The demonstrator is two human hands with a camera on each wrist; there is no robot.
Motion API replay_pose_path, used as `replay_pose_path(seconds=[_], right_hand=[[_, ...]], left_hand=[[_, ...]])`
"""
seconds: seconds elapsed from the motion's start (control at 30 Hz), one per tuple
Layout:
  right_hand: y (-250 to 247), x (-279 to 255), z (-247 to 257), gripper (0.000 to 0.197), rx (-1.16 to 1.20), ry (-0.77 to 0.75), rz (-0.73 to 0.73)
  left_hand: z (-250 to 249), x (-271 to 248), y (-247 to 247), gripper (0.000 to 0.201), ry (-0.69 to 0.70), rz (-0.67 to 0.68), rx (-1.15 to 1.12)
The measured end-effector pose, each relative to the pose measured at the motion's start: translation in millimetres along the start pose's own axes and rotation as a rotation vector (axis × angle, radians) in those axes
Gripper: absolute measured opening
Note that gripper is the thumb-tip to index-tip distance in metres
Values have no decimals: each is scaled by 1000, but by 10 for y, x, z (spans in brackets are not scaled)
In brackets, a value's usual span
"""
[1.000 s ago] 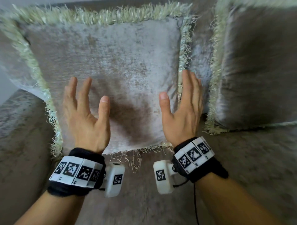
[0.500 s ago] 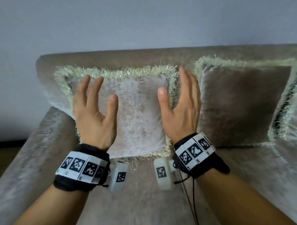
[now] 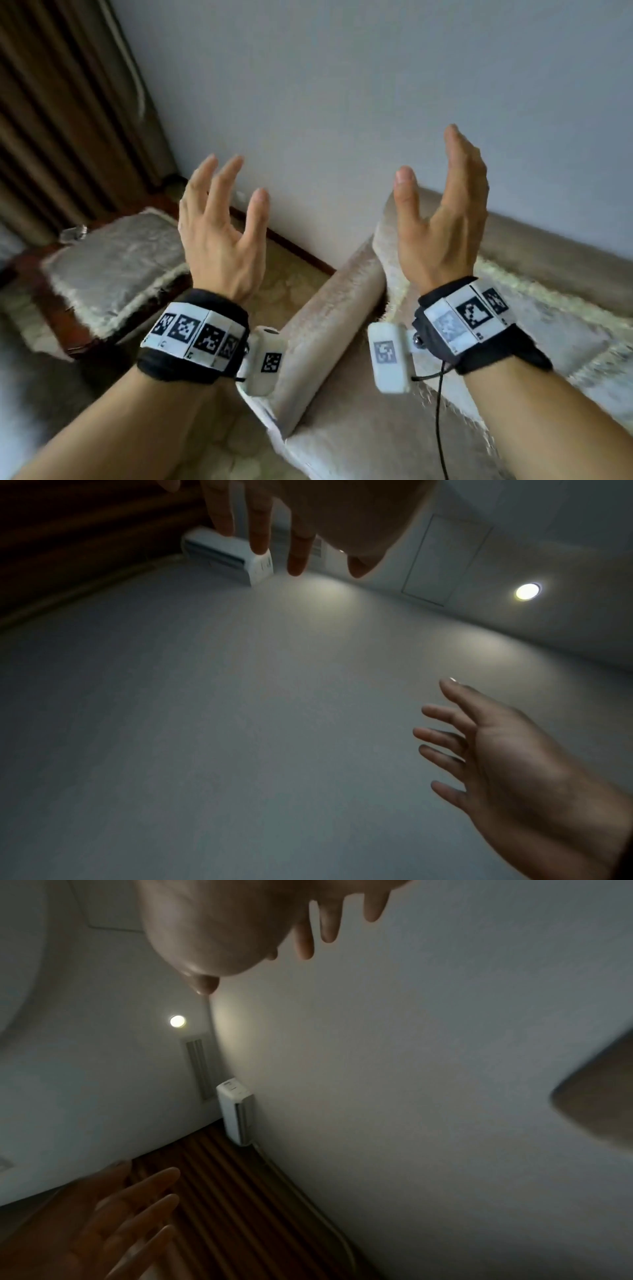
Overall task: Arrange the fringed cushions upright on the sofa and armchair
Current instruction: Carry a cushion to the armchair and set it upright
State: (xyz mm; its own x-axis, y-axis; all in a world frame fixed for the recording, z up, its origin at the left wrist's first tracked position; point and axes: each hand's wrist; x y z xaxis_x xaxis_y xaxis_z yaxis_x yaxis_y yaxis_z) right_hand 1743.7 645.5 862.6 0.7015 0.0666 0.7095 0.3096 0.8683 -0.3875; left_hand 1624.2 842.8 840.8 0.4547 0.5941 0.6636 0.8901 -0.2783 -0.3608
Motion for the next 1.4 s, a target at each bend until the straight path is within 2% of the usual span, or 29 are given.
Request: replay_pose_path(seconds=[0.2, 0.37, 0.5, 0.63, 0.77, 0.93, 1.07, 1.2, 1.4], right_hand=[[1082, -106, 1443, 74, 159, -95, 108], [1828, -248, 2398, 74, 243, -135, 198], [2341, -287, 2983, 76, 288, -182, 251], [2826, -338, 3334, 75, 329, -218, 310], [3384, -356, 3545, 72, 384, -259, 349], [4217, -215, 3615, 67, 447, -282, 414], [5097, 104, 3466, 65, 426, -246, 511], [5749, 309, 3312, 68, 358, -239, 620], [6763, 315, 3164, 74, 268, -225, 792]], left_hand=[[743, 522, -1444, 63, -117, -150, 116], [1364, 799, -2488, 65, -207, -268, 179], [1797, 976, -3060, 64, -286, -364, 234], [2130, 1099, -3391, 63, -333, -431, 279], [2421, 1275, -3492, 63, -375, -471, 320], [2940, 1711, -3364, 61, -408, -464, 369], [3527, 2272, -3037, 62, -485, -406, 434], [3955, 2643, -2765, 56, -552, -343, 478], [4852, 2923, -2424, 53, -712, -200, 567]])
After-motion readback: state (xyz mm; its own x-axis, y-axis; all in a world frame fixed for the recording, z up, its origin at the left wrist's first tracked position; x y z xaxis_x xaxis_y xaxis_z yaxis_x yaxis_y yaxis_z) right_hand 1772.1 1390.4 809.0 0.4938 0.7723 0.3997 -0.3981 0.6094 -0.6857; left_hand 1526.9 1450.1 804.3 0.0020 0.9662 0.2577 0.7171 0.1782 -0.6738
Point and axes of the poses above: each hand's wrist, its own x-axis towards the middle knuckle, its own y-axis out of the palm, z = x × y, and after that the axes turned 3 degrees about -x, right-handed
